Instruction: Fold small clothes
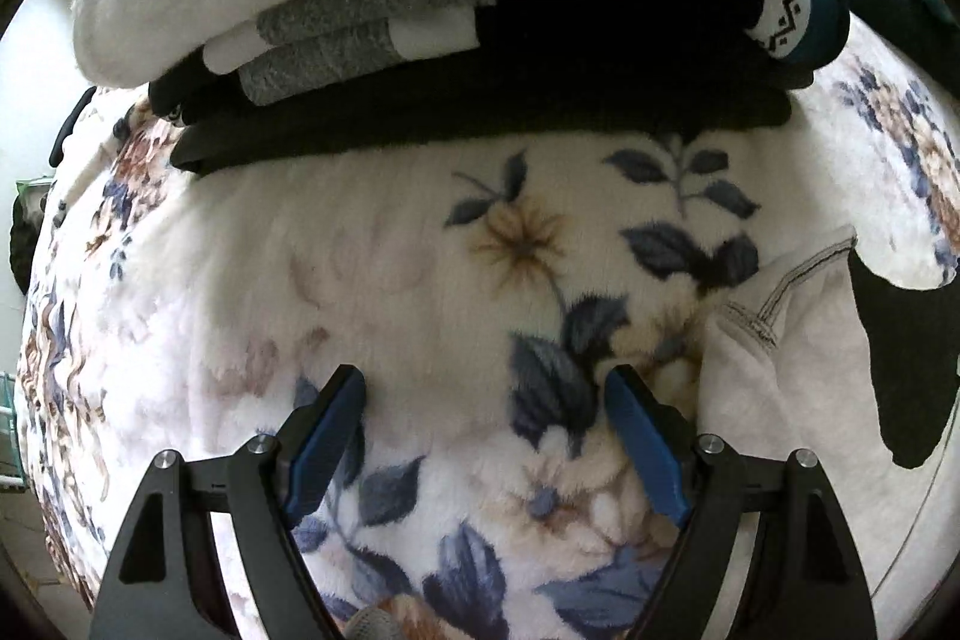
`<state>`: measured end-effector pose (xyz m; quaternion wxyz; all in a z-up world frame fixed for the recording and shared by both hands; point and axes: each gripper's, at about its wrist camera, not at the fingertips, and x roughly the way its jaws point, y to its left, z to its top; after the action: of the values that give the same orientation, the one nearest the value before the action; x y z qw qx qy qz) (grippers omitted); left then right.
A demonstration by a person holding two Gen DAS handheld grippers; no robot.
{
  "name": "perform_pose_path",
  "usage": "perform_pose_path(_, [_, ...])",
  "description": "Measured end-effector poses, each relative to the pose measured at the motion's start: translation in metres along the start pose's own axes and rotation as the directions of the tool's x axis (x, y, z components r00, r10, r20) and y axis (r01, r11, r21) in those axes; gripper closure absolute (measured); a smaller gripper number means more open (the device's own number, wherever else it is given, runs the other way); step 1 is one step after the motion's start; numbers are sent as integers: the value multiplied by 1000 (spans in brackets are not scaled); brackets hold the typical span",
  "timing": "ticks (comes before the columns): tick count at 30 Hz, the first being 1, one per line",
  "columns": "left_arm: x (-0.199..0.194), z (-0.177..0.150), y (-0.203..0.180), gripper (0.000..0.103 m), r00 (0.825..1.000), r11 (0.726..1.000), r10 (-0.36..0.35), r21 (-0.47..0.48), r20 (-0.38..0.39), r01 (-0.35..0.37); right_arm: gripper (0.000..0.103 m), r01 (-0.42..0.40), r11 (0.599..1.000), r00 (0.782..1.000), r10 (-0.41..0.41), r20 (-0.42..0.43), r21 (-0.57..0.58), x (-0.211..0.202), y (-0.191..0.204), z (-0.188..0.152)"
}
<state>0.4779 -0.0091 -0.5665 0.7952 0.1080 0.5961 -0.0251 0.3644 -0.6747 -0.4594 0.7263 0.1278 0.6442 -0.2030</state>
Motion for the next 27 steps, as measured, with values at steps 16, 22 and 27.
perform_pose_path(16, [-174, -82, 34, 9, 943, 948, -310, -37, 117, 316, 37, -282, 949, 952, 296, -85, 144, -154, -60, -205])
perform_pose_path(22, [-180, -186, 27, 9, 961, 958, -274, -105, -43, 269, 37, -270, 939, 937, 307, -166, 213, -132, -92, -313])
perform_pose_path(27, [-140, -272, 10, 9, 953, 970, -223, -145, -207, 196, 37, -208, 955, 933, 259, -249, 212, -79, -116, -370])
